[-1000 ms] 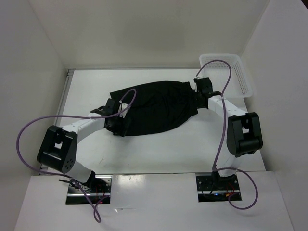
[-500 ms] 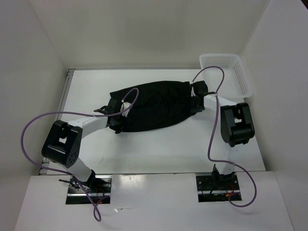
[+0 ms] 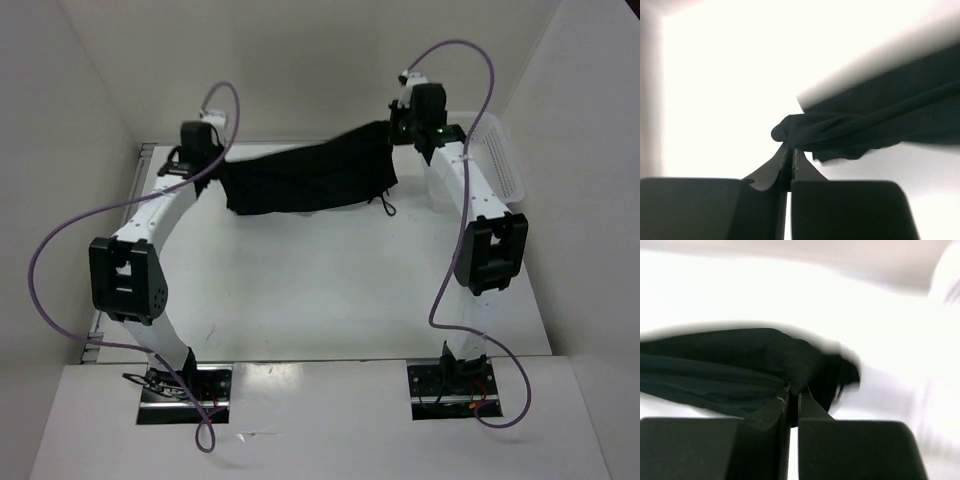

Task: Fold and stack the shorts
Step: Flatten the shorts out

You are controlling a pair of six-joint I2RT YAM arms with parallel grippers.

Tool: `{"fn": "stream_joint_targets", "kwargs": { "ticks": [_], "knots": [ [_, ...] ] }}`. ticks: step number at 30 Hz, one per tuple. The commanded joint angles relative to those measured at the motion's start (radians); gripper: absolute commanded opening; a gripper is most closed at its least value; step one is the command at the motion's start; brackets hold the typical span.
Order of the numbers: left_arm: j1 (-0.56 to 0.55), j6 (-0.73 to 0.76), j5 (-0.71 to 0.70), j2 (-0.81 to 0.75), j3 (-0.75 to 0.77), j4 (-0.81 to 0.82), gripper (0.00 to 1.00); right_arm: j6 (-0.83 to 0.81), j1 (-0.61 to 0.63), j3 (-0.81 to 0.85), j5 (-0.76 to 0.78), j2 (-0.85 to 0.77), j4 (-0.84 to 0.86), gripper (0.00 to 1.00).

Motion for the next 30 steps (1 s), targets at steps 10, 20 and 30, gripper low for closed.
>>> {"fn": "stream_joint_targets", "kwargs": {
  "ticks": [10, 20, 30],
  "knots": [
    [0.068, 0.004, -0.157, -0.447, 0.175, -0.014, 0.00, -0.105, 0.006, 0.116, -0.233, -0.408, -0.052, 0.00],
    [0.111, 0.004, -0.185, -0.711, 0.239, -0.024, 0.00, -0.044, -0.028, 0.057, -0.690, -0.753, -0.123, 0.00],
    [0.085, 0.004, -0.130, -0.524, 0.230, -0.024, 0.00, 0.292, -0.106, -0.122, -0.747, -0.755, 0.069, 0.00]
  ]
}}
